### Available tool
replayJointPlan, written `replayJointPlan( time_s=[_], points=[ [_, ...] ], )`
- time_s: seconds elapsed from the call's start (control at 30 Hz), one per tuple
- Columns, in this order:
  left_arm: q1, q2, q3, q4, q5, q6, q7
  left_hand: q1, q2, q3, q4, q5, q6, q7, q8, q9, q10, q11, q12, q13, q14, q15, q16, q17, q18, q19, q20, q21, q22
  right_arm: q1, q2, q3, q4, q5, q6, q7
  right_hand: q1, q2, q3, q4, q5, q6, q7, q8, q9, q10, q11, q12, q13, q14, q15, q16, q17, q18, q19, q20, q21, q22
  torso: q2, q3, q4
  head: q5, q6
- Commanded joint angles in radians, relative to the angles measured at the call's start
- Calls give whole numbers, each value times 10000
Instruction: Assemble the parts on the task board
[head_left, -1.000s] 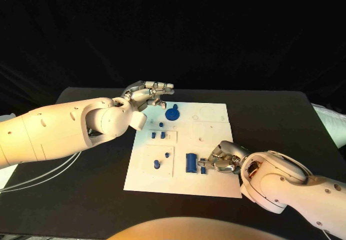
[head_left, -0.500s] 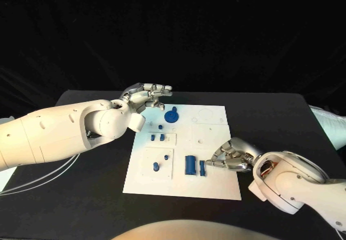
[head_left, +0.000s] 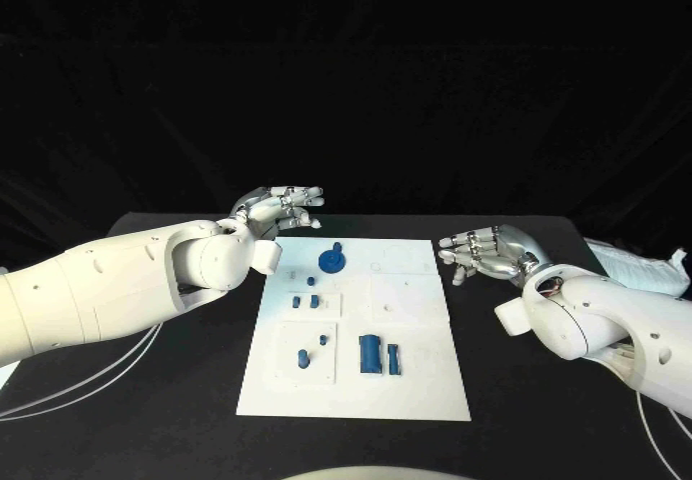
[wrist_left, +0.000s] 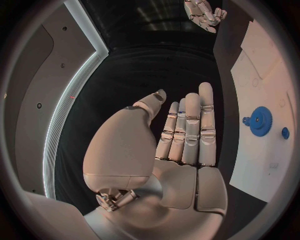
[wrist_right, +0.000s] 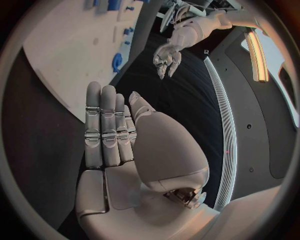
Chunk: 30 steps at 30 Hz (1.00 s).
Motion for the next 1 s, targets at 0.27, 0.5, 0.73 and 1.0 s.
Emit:
replayJointPlan(
  time_s=[0.27,0.5,0.73,1.0],
  points=[
    [-436,697,-6,-1166,834,-207,1059,551,205,240,157,-28,169,29,-339,-30,661,151,-1413,-93,-164,504,-5547,-2491,45,-1733,571,-2540,-2058,67,1268,171,-2236,2967,994,2852,20,-316,1214,-23,-92,-7,115,-45,-914,251,372,-1034,-3659,-525,635,-3635,-2808,130,-375,699,-3127,-2282,-541,-80,-41,-162,969],
    [-624,1074,8,-1681,884,-278,1361,712,192,367,147,-28,254,82,-591,-25,880,246,-2124,-89,-9,754,-7093,-3087,134,-2079,890,-3420,-3062,69,1796,212,-2958,2942,1312,3022,-310,-459,1785,-281,-97,84,192,-37,-1431,394,419,-1011,-5034,164,657,-4468,-4024,120,336,709,-4018,-3112,-640,-24,-3,-178,1319],
    [-670,1033,27,-1462,551,-524,913,-4901,729,-1277,-388,-566,-4040,-629,-1406,-689,-3816,-277,-3020,-711,-4256,-296,-8230,-3591,-524,-5724,-9,-4040,-4611,49,1696,173,-2656,2869,471,2633,-6130,153,698,-1110,-691,-4004,-522,-670,-1983,-4326,-74,-1641,-5738,-4819,-75,-5185,-4890,-536,-4241,-12,-4685,-4269,-631,-22,129,-310,1258],
    [-954,1028,182,-464,-154,-2173,1265,-7283,1499,-1970,-388,-1382,-5860,-939,-1406,-689,-5802,-1058,-3020,-711,-6058,-296,-8698,-4312,-838,-7266,-394,-4934,-5257,-55,1283,-27,-1290,3901,-1178,3255,-8580,153,227,-1110,-1580,-5745,-828,-670,-2746,-6323,-808,-1641,-5738,-6953,-75,-5185,-5229,-806,-6208,-314,-5617,-4269,-864,116,838,-954,1466]
  ],
)
